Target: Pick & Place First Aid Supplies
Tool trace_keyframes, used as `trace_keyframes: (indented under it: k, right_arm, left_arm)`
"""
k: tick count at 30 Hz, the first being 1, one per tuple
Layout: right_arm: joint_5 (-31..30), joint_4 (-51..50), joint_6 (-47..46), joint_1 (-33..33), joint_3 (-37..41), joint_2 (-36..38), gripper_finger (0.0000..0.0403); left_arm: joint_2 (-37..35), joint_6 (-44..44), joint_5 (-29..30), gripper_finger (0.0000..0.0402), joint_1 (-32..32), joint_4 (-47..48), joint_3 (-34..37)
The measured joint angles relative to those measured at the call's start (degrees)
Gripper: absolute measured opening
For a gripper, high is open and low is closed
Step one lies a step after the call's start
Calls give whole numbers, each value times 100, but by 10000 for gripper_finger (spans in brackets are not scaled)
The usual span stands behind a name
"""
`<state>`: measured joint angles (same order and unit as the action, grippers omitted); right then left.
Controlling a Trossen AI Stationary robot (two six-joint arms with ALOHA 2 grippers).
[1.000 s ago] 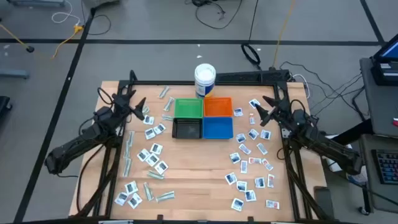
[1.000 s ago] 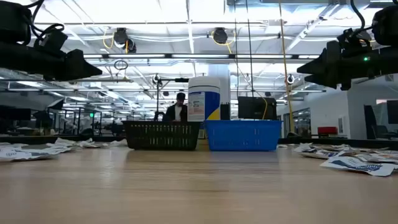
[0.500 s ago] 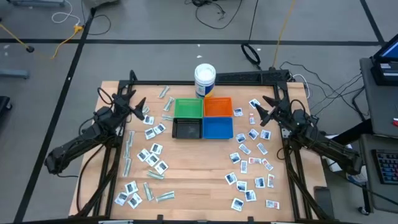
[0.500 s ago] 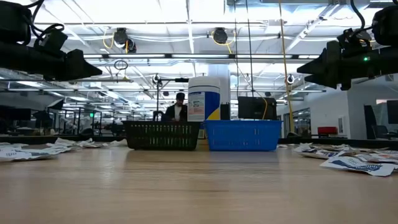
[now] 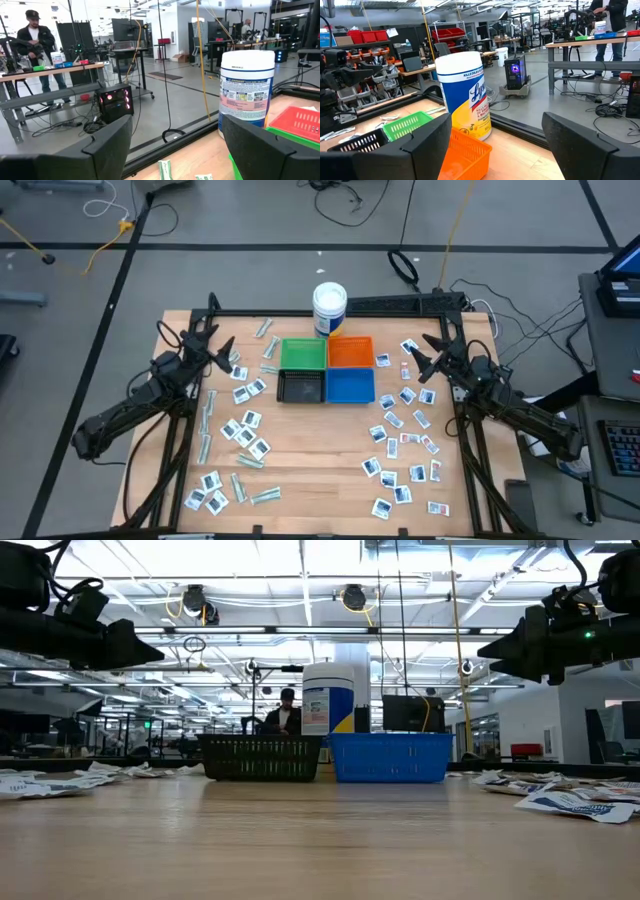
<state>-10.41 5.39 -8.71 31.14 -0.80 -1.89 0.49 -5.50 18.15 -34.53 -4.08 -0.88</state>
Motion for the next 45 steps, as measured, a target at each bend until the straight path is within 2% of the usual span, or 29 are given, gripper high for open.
trace_keyframes:
  k: [45]
  right_arm:
    - [-151,44,44,0,0,-2,309]
  left_arm:
    - [0,-1,0,308,0,0,0]
